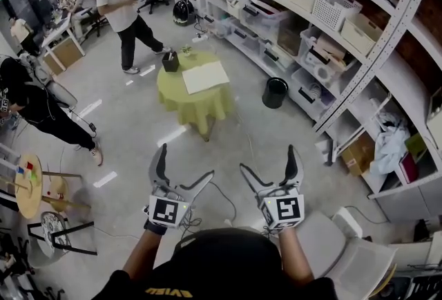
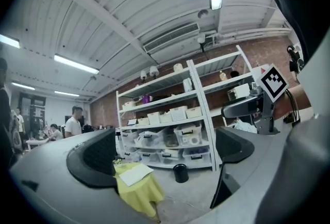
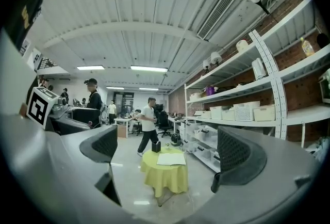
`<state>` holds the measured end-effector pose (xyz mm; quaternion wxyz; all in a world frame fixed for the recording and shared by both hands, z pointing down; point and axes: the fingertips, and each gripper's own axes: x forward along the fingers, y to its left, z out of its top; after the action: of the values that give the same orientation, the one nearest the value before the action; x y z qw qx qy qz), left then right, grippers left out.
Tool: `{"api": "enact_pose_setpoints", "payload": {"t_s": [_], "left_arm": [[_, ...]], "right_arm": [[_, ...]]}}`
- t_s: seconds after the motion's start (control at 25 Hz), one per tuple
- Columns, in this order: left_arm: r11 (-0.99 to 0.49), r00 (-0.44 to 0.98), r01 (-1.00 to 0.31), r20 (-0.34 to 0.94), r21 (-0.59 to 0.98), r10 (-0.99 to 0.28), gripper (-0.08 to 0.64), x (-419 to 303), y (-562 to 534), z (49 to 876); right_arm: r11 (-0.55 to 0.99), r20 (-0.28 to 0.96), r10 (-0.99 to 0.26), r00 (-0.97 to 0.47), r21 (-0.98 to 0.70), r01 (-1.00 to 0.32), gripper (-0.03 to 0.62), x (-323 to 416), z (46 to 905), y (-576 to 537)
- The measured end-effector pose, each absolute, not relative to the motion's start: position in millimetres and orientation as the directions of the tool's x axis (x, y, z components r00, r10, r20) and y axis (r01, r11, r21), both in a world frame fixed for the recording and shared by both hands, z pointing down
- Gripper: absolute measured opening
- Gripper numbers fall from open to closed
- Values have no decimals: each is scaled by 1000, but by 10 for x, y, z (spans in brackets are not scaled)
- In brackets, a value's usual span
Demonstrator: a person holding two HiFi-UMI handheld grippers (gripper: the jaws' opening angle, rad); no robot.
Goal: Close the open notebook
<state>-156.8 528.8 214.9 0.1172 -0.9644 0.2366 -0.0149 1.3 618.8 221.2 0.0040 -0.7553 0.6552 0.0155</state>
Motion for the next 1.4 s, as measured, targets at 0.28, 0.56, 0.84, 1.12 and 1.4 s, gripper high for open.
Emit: {"api": "enact_pose_setpoints", "payload": {"t_s": [0.28,0.56,0.84,1.12,1.4], "left_arm": [[-835,853,-514,-10,-195,-523,581,-1677,5195,2097],[-798,814,-566,14,-206,-581,580,-1877,4765,2141],[-830,844,-518,37,-205,-536,580,-1606,4008,2223],[-854,868,-491,-22,-171,-495,578,-1446,3113,2079],[-864,875,-480,-19,-155,-483,578,-1520,2222,2126]], "right_arm": [[-80,7,-997,80,2,-997,571,7,2287,6010],[-57,28,-998,56,-18,-998,571,5,2393,5524],[-77,60,-995,77,3,-997,571,107,2387,4879],[-106,57,-993,108,31,-994,571,189,2123,3990],[-101,86,-991,105,47,-994,569,93,2137,3161]]}}
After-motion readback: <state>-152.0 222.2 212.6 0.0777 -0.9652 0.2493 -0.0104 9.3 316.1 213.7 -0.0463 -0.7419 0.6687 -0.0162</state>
